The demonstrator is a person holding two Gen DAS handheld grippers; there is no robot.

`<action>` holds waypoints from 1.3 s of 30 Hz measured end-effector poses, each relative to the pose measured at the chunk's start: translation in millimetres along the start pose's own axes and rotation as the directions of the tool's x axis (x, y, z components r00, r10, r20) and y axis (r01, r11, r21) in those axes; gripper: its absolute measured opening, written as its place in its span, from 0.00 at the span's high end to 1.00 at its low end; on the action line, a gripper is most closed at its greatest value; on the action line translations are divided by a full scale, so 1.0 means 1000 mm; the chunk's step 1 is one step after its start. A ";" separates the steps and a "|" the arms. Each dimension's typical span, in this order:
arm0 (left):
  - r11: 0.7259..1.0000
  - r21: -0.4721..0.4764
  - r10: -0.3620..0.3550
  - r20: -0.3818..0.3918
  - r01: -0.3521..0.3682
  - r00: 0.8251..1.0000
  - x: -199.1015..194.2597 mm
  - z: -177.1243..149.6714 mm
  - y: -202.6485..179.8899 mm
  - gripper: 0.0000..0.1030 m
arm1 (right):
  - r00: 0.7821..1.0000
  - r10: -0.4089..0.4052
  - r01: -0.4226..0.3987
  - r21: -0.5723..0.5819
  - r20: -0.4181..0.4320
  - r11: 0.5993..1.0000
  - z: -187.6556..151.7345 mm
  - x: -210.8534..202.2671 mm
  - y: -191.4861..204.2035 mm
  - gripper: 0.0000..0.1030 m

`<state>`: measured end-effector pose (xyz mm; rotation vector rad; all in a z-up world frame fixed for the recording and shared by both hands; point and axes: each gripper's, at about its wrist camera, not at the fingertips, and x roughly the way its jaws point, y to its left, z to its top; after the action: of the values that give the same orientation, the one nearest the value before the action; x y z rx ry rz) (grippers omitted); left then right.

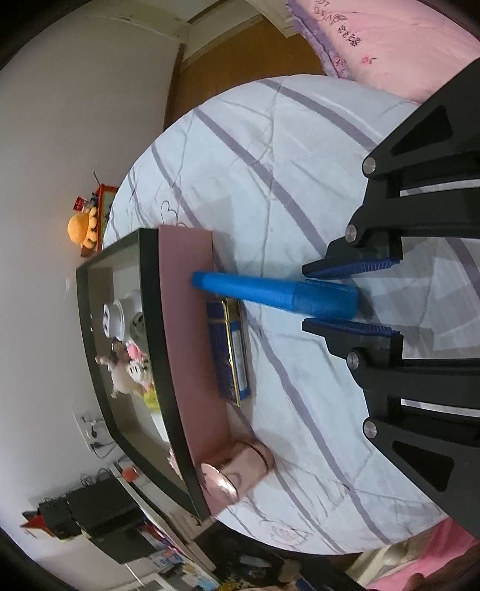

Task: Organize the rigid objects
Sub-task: 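Lift the blue highlighter and carry it over the box with the right gripper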

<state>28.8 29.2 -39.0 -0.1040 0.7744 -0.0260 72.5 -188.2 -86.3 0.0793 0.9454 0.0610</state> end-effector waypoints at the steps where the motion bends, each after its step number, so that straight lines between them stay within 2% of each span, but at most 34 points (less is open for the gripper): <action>1: 1.000 -0.001 -0.001 0.000 0.001 1.000 0.000 0.000 0.000 0.00 | 1.000 -0.004 0.004 0.001 0.005 1.000 0.001 0.000 0.001 0.73; 2: 1.000 -0.001 -0.002 0.000 0.002 1.000 -0.001 0.000 -0.001 0.00 | 1.000 -0.011 0.011 0.005 0.011 1.000 0.003 0.001 0.002 0.69; 4: 1.000 0.000 -0.002 -0.001 0.002 1.000 -0.001 0.000 -0.002 0.00 | 1.000 -0.019 0.019 0.012 0.009 1.000 0.006 0.006 0.004 0.66; 7: 1.000 0.001 0.000 -0.001 0.000 1.000 -0.002 -0.001 -0.001 0.00 | 0.999 -0.050 0.050 -0.003 0.016 0.999 0.009 0.012 0.009 0.67; 10: 1.000 -0.003 -0.001 0.003 0.001 1.000 -0.002 -0.001 -0.001 0.00 | 0.997 -0.073 0.073 -0.022 0.025 0.997 0.010 0.013 0.011 0.82; 19: 1.000 0.003 -0.002 0.011 0.002 1.000 -0.006 0.000 -0.002 0.00 | 0.999 -0.031 0.032 -0.037 0.034 0.999 0.005 0.003 0.008 0.83; 29: 1.000 0.004 0.003 0.015 -0.003 1.000 -0.005 0.003 -0.006 0.00 | 0.995 0.006 -0.001 -0.049 0.102 0.999 0.002 -0.037 0.003 0.83; 39: 1.000 -0.013 0.012 0.028 -0.012 1.000 0.000 0.012 0.001 0.00 | 0.984 0.094 -0.085 -0.067 0.150 0.994 0.012 -0.065 0.010 0.83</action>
<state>37.2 31.4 -29.9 -0.1116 0.7468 -0.0082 44.0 -184.5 -26.1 0.0696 0.7861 0.1646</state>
